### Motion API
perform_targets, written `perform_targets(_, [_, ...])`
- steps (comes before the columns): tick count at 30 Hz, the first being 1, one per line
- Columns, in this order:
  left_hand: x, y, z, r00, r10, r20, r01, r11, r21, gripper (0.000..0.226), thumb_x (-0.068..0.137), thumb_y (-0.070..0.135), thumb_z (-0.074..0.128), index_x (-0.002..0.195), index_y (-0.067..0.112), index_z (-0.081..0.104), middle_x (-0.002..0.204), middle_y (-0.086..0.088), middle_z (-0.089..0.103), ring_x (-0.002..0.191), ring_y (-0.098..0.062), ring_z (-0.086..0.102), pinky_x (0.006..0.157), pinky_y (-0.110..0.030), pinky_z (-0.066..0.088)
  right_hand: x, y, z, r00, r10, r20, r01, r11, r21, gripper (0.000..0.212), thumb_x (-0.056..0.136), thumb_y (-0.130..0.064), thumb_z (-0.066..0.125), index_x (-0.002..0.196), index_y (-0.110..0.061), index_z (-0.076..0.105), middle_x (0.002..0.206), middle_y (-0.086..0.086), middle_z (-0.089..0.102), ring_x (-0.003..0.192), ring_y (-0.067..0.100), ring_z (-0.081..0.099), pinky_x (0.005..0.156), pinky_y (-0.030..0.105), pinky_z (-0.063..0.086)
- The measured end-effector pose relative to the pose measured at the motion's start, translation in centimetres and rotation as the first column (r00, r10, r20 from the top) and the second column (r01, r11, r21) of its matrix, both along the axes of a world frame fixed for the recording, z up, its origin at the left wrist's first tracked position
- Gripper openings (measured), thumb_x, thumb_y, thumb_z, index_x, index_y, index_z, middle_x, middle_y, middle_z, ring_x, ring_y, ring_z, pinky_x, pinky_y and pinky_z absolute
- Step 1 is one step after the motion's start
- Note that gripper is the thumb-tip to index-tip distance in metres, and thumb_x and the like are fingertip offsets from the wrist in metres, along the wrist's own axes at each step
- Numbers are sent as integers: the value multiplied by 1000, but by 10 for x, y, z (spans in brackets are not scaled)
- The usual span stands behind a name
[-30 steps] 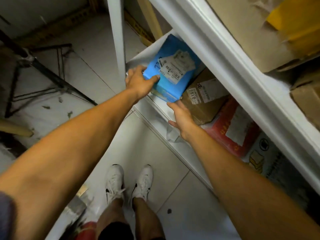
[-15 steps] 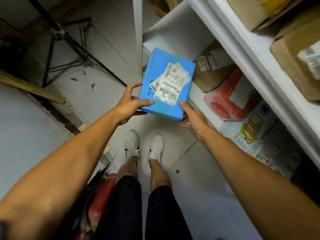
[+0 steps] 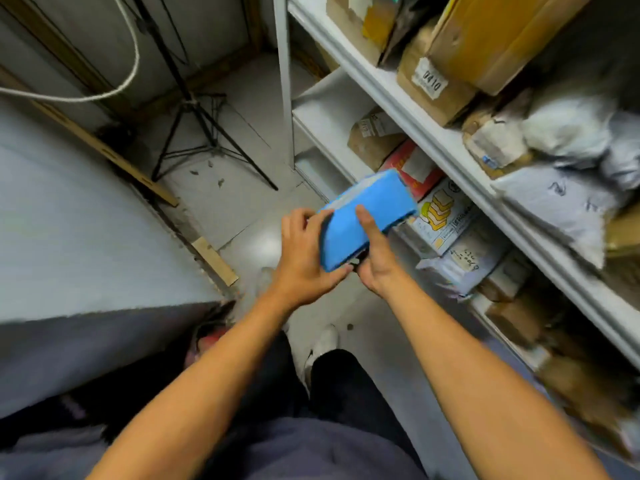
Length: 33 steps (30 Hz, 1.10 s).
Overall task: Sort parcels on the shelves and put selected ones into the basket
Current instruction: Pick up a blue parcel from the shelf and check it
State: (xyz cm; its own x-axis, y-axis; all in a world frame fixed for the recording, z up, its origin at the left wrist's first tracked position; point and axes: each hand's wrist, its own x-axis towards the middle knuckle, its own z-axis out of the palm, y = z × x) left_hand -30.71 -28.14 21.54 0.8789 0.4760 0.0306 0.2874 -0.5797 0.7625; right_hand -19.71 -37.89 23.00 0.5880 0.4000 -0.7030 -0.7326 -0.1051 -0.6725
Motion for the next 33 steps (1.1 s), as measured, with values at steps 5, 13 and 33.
perform_targets(5, [-17, -55, 80, 898, -423, 120, 388, 891, 236, 69, 77, 63, 74, 124, 12, 67, 111, -8, 61, 98, -26, 55, 83, -42, 45, -22, -63, 38, 968, -101, -231, 163, 949, 270, 60, 94, -60, 41, 115, -15, 74, 107, 10, 76, 92, 25, 73, 85, 38, 56])
perform_targets(13, [-10, -51, 136, 967, -21, -254, 37, 998, 59, 103, 64, 93, 52, 151, 41, 31, 155, -6, 35, 146, -29, 29, 117, -56, 31, -4, -70, 95, 927, 244, 285, -298, 940, 167, 83, 72, -69, 73, 138, -20, 59, 131, 9, 68, 123, 32, 63, 102, 48, 52])
perform_targets(33, [-12, 24, 110, 912, -64, -405, -404, 18, -914, 73, 93, 68, 36, 123, 11, 70, 116, -22, 66, 104, -44, 68, 73, -45, 63, 43, -41, 122, 923, 370, -103, -369, 929, 31, 89, 71, -80, 66, 129, -13, 67, 117, 19, 72, 105, 33, 71, 91, 45, 58])
